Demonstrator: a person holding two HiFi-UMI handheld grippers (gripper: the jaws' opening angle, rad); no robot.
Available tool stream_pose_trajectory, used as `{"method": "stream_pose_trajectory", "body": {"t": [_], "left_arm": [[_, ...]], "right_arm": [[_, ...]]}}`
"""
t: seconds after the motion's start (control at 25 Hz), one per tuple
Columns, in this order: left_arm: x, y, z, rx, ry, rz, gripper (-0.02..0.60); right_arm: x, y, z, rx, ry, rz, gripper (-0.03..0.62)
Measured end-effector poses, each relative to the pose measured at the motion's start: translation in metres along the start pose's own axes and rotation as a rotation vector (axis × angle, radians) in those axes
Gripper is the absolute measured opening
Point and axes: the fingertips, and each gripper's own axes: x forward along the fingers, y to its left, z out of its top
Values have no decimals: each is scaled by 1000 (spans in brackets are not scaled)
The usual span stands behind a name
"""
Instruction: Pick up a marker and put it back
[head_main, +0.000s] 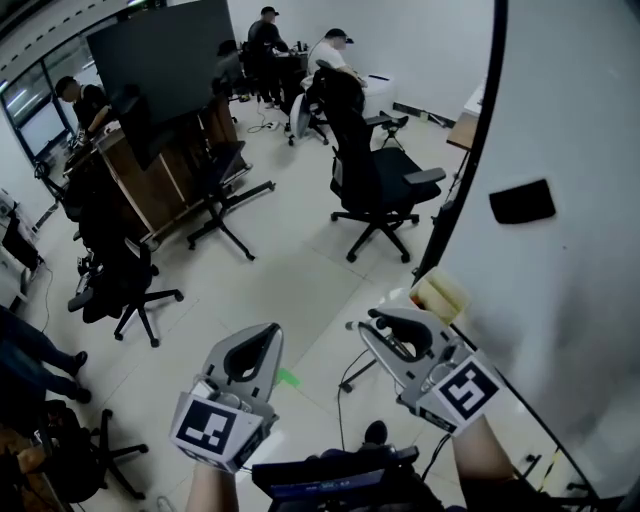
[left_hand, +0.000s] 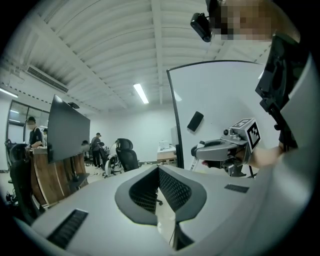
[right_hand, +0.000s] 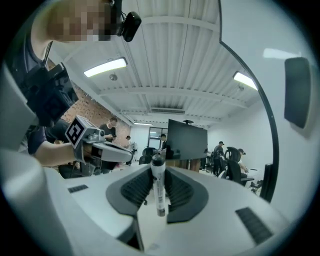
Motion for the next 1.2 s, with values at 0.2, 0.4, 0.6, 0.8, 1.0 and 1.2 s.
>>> {"method": "stream_pose_trajectory", "body": {"t": [0.2,0.4,0.6,0.8,1.0,1.2], "left_arm": [[-69,20,-8,-22,-26,-34,-2],[-109,26,-24,-40,-44,-95,-2],[-121,13,-28,-63,-49,-185,-2],[-119,-29,-19,-44,-60,-278,-2],[-110,-77,-18,-36,-38,-305,-2],[-100,-138,-12,-21,-26,-294,-2]], "right_arm": [[12,72,14,-18,0,-37,98],[9,119,13,-36,38,-96,98],[-6,151,22,-50,73,-155,98],[-41,158,30,-53,77,-212,98],[-86,151,31,-52,54,-226,98],[-145,142,32,-31,18,-210,98]]}}
